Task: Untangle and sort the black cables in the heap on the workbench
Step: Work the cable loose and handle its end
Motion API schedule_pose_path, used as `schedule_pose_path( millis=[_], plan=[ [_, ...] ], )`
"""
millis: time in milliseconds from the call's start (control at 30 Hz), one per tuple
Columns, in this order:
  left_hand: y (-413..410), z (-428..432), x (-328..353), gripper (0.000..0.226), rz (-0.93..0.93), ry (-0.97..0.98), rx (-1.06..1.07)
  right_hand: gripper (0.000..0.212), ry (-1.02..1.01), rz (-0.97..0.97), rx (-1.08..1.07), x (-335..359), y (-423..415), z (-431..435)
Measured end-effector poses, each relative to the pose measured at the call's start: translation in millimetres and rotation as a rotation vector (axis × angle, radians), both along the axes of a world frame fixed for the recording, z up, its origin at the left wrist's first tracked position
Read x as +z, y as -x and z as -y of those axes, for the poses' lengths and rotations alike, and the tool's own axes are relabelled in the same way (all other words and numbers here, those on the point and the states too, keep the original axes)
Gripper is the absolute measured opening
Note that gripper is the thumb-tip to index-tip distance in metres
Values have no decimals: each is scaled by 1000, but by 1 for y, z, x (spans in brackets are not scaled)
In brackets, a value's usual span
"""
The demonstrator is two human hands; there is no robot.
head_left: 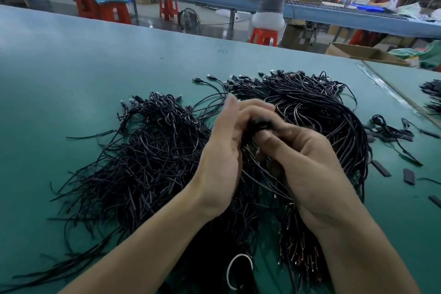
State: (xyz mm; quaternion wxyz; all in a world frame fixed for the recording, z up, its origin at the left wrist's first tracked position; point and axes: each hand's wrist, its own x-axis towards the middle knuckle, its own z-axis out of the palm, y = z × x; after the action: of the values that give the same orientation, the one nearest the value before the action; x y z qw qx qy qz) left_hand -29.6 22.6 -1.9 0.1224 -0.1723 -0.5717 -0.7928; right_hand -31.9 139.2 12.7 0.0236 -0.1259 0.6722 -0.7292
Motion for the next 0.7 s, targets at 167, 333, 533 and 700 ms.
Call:
schedule_pose_path(
  millis=[167,333,533,700],
  plan=[
    [2,7,3,14,-85,176,28,21,71,-8,2,-2,0,0],
    [8,15,-3,62,-29,384,236,28,20,-104,-113,1,6,-11],
    [14,18,-8,30,-83,486,287,21,-88,-235,-187,-2,9,-17],
    [15,20,-12,20,49,373,280,13,-133,-250,-35,-7,10,-11]
  ],
)
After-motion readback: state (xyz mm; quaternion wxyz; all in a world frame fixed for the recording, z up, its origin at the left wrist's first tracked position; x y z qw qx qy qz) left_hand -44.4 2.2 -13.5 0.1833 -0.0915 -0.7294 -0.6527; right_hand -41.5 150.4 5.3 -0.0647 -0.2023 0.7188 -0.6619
